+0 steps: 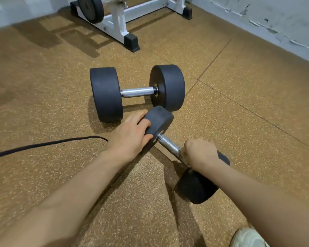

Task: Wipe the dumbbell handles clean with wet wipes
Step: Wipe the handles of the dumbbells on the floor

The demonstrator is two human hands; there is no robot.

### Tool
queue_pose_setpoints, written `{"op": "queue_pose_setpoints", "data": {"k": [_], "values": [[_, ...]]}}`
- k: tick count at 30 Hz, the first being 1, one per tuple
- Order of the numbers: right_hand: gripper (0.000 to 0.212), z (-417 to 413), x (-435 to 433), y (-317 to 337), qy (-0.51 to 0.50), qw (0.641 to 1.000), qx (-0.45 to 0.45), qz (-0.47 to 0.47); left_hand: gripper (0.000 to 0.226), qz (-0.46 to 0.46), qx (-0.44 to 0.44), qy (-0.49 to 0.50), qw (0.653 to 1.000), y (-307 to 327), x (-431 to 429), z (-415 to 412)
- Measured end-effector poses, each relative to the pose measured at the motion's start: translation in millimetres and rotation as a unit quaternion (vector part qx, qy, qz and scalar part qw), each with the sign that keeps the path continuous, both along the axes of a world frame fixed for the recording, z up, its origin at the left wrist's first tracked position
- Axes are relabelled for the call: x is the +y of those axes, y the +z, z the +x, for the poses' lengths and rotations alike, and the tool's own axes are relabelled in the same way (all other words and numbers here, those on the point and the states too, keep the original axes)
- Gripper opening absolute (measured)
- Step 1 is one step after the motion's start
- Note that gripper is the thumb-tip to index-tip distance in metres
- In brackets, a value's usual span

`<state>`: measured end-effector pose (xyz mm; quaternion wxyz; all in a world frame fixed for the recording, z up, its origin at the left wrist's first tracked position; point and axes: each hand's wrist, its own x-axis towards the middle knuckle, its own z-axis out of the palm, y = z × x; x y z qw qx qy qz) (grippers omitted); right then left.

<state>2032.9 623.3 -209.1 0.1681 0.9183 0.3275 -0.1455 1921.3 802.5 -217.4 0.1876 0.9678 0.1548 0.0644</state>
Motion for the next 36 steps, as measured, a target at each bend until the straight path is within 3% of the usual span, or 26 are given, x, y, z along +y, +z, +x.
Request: {"op": "queue_pose_setpoints", "data": {"k": [2, 4, 6, 9, 13, 16, 20, 25, 27, 30, 33, 36], "values": [[0.007, -7.0, -0.6, -3.4, 0.023, 0.999, -0.010, -0.021, 0.055, 0.005, 0.026, -0.024, 0.999, -3.7, -2.4, -4.2], [0.020, -12.7, -2.1, 2.9, 0.048, 0.997, 0.004, -0.063, 0.060, 0.011, 0.041, -0.019, 0.999, -7.8, -4.6, -13.4], [0.022, -10.6, -0.9, 11.7, 0.030, 0.998, 0.052, -0.033, 0.060, 0.024, 0.039, -0.010, 0.999, -9.2, -2.3, -25.8], [0.010, -6.3, 5.2, 15.5, 0.003, 0.998, 0.041, 0.040, 0.050, 0.022, 0.001, -0.008, 1.000, -7.3, 8.7, -39.4], [0.018, -32.9, 10.7, 8.8, 0.061, 0.995, 0.062, -0.045, 0.027, 0.032, -0.033, -0.014, 0.999, 2.7, 16.0, -43.6], [0.020, -41.3, 11.2, 9.1, 0.091, 0.992, 0.043, -0.082, 0.044, -0.016, 0.040, 0.028, 0.999, 9.8, 14.1, -39.0], [0.005, -31.9, 12.1, 2.6, 0.017, 0.998, 0.053, 0.011, 0.078, -0.029, 0.124, 0.042, 0.991, 18.0, 18.2, -37.4], [0.012, -38.9, 22.1, 17.4, 0.054, 0.984, 0.152, -0.077, 0.061, -0.007, 0.166, 0.046, 0.985, 31.0, 22.2, -50.0], [0.017, -25.2, 33.2, 36.6, 0.010, 0.975, 0.217, -0.038, 0.053, -0.053, 0.209, 0.055, 0.975, 42.7, 31.2, -55.5], [0.023, -7.2, 56.7, 73.9, -0.134, 0.919, 0.333, 0.165, 0.050, -0.123, 0.219, 0.105, 0.962, 58.2, 54.5, -60.7], [0.026, -1.4, 84.7, 104.2, -0.196, 0.820, 0.388, 0.372, 0.049, -0.058, 0.151, 0.178, 0.970, 69.0, 89.4, -53.3], [0.019, 2.5, 105.6, 107.4, -0.257, 0.699, 0.457, 0.486, 0.047, -0.022, 0.063, 0.196, 0.978, 74.4, 119.1, -26.1]]}}
